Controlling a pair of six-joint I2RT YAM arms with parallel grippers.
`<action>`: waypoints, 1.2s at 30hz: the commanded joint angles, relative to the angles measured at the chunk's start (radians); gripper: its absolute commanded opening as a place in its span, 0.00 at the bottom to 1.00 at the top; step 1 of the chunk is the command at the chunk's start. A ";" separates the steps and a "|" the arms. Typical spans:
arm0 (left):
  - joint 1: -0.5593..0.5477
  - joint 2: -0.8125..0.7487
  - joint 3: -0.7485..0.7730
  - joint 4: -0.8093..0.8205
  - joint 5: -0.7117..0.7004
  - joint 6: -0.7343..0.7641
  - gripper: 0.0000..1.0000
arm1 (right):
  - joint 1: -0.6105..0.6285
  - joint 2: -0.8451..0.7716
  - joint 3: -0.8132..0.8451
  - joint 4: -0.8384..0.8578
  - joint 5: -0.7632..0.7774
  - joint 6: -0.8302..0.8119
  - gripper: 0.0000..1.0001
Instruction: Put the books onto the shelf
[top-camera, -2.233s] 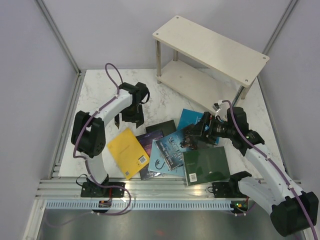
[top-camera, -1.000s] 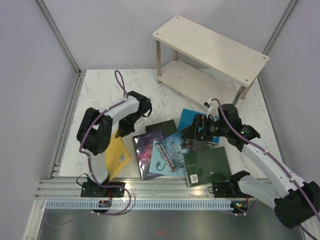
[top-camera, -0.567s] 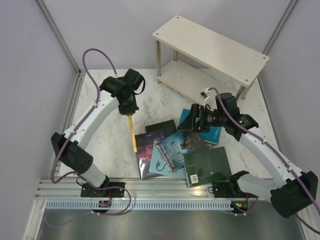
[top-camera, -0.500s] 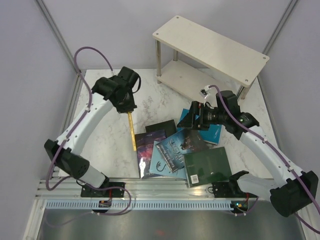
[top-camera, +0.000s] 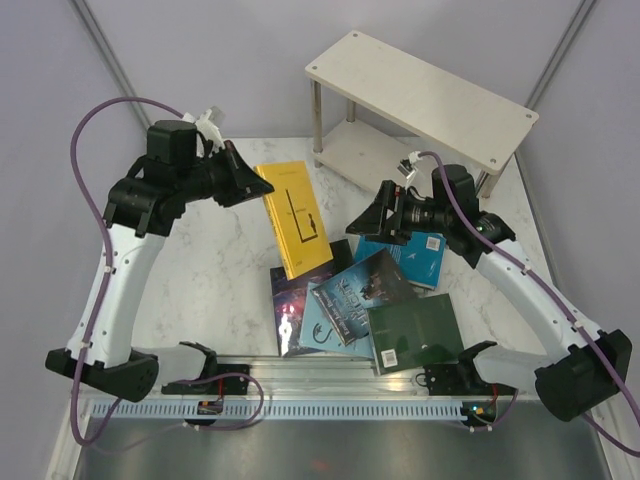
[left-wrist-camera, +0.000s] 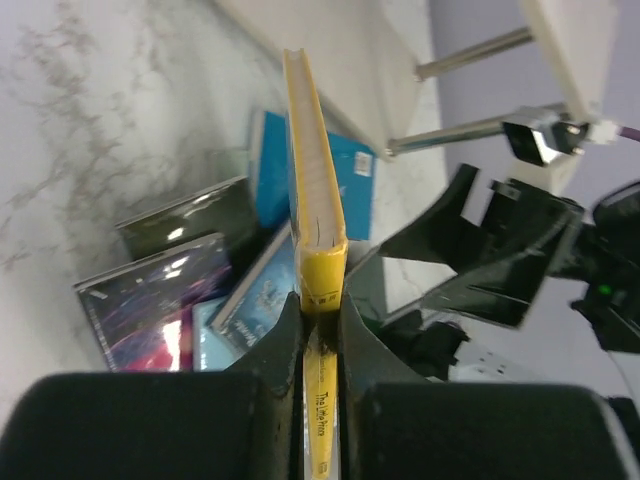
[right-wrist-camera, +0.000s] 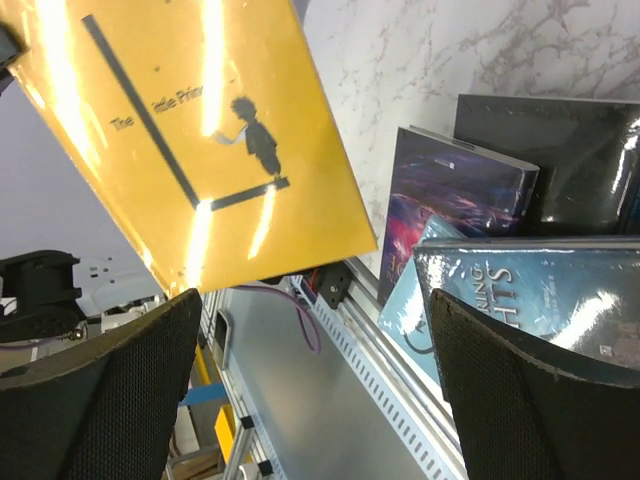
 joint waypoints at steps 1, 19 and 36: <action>0.045 -0.072 -0.014 0.250 0.369 -0.004 0.02 | 0.003 0.009 0.067 0.061 -0.026 0.037 0.98; 0.157 -0.249 -0.479 1.022 0.755 -0.570 0.02 | 0.003 -0.043 -0.224 0.883 -0.298 0.661 0.97; 0.155 -0.128 -0.456 0.869 0.803 -0.432 0.23 | 0.003 -0.063 -0.147 0.935 -0.384 0.730 0.00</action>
